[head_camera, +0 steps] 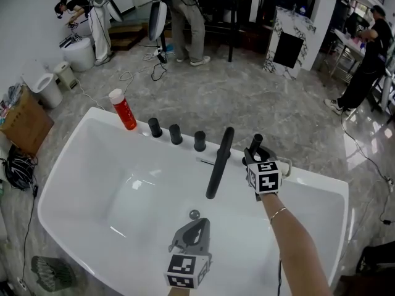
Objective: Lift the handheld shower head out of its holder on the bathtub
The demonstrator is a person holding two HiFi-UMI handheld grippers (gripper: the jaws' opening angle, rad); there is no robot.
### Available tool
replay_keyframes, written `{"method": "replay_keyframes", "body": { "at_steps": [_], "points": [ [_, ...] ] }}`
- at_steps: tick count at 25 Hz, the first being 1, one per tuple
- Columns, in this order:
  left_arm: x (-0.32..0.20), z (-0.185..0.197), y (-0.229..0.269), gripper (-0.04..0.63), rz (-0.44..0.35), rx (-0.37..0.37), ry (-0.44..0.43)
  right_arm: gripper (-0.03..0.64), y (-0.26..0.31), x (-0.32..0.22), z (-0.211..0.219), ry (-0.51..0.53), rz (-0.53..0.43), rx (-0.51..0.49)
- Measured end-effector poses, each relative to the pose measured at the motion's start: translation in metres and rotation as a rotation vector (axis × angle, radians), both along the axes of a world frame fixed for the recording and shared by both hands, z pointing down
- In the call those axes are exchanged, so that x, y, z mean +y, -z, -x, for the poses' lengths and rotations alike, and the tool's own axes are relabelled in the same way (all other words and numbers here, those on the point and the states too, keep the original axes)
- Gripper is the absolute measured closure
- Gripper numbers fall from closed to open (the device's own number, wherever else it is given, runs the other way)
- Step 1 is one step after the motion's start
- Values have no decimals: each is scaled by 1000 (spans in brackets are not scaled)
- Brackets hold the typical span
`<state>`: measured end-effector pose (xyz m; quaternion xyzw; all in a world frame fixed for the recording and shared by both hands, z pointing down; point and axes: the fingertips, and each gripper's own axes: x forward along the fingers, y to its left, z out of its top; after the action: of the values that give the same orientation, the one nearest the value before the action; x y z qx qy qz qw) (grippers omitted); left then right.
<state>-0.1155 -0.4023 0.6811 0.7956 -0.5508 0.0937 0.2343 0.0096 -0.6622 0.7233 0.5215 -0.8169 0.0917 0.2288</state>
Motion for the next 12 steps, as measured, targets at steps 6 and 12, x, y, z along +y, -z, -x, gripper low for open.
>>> {"method": "replay_keyframes", "body": {
  "at_steps": [6,12],
  "points": [
    [2,4,9,575,-8,-7,6,482,1,9,-2,-8,14,23],
    [5,6,29,575,-26,-5,13,483,20,21,0,-8,-3,22]
  ]
}}
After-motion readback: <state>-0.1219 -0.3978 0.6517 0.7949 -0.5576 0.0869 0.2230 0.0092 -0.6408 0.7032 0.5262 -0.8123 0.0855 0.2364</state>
